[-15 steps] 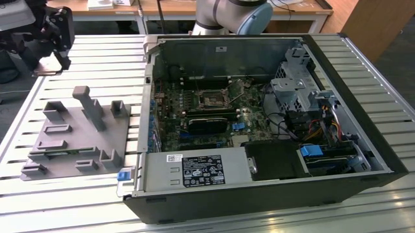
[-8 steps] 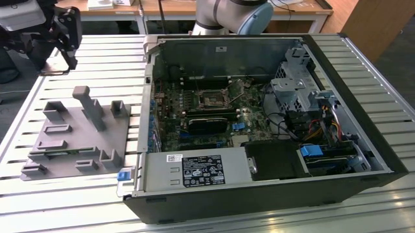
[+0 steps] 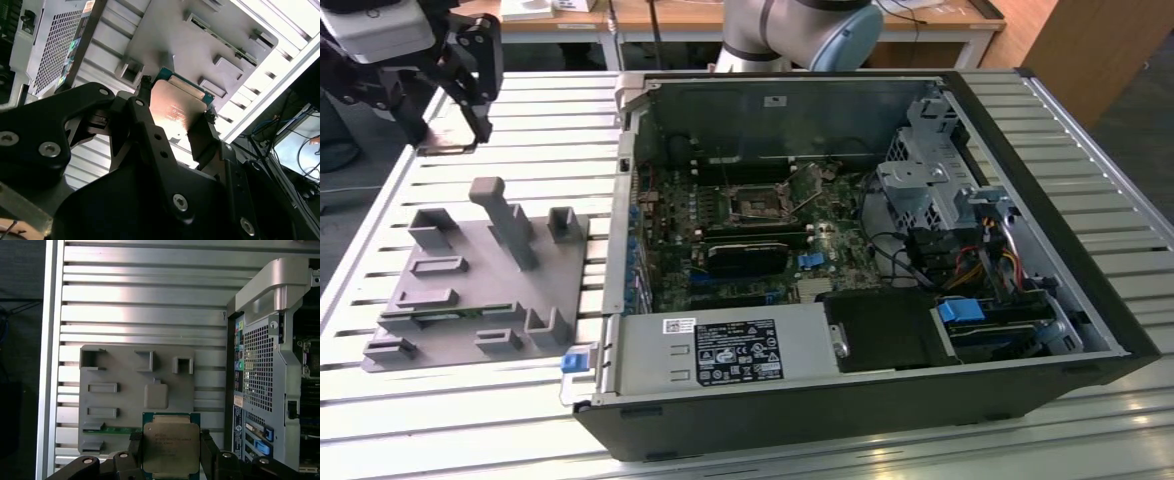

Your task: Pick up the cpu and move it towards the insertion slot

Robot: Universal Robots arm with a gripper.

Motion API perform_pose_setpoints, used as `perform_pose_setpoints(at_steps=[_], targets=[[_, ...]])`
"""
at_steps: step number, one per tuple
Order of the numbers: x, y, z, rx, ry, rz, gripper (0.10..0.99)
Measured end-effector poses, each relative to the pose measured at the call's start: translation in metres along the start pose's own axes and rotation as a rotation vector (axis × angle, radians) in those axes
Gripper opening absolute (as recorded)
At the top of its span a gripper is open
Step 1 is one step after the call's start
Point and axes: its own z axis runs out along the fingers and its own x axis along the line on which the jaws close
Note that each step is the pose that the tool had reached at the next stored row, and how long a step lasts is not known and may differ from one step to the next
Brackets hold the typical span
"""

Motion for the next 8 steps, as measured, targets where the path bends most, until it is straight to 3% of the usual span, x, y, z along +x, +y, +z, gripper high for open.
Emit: perform_pose_setpoints(at_steps=[8], targets=[[-0.0107,-0.0001,-0.0001,0.000,0.0001,0.000,0.541]])
